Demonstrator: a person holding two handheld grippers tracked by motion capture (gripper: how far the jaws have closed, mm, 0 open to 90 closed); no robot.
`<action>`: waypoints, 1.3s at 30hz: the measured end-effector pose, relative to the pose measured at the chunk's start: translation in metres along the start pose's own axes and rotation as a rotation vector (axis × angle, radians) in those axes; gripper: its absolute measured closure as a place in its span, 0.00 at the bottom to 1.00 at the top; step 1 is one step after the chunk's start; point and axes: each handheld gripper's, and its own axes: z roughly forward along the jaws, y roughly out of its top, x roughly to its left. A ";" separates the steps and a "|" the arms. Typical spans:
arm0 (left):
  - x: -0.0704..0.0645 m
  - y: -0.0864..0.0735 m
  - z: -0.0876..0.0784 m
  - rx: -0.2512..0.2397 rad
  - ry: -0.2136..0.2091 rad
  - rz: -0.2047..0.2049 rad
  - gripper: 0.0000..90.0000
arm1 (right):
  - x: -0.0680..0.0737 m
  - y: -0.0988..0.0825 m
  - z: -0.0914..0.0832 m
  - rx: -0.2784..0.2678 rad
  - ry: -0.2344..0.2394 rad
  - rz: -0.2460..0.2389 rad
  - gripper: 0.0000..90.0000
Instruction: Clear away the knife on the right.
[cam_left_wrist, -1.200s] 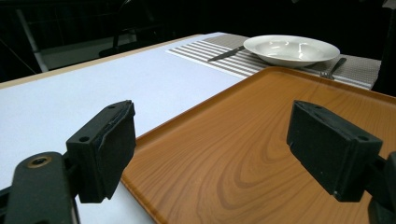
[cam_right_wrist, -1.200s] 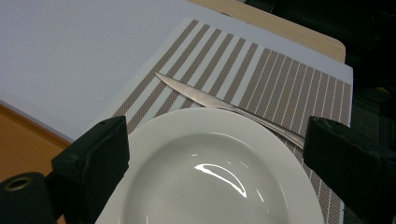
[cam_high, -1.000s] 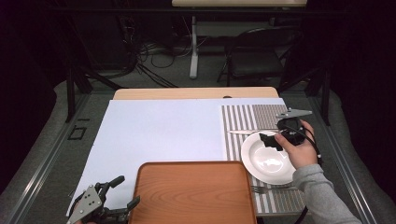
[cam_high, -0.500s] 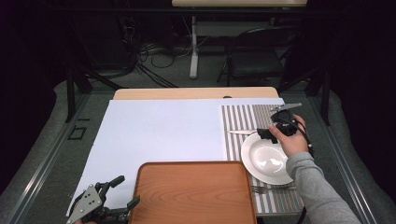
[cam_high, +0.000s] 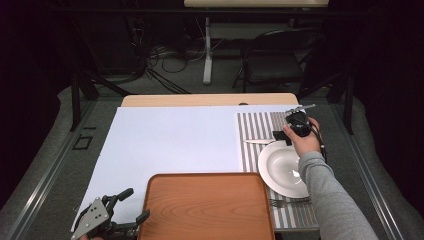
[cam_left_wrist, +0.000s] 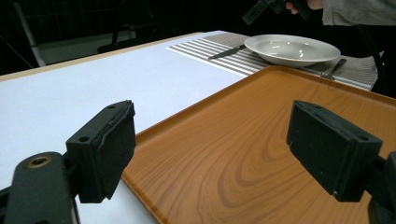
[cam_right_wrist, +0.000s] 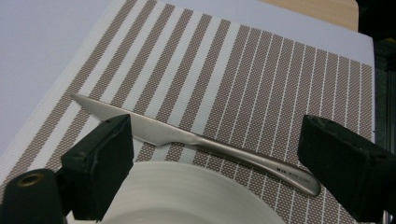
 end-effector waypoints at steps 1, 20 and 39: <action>0.000 0.000 0.000 -0.001 -0.001 0.000 0.18 | -0.001 0.001 0.003 0.008 -0.004 0.002 0.14; 0.000 -0.001 0.000 0.002 -0.004 -0.009 0.18 | -0.017 0.011 0.034 0.094 0.020 0.012 0.14; 0.001 -0.001 0.000 0.004 -0.003 -0.017 0.18 | -0.013 0.033 0.027 0.214 -0.014 -0.429 0.33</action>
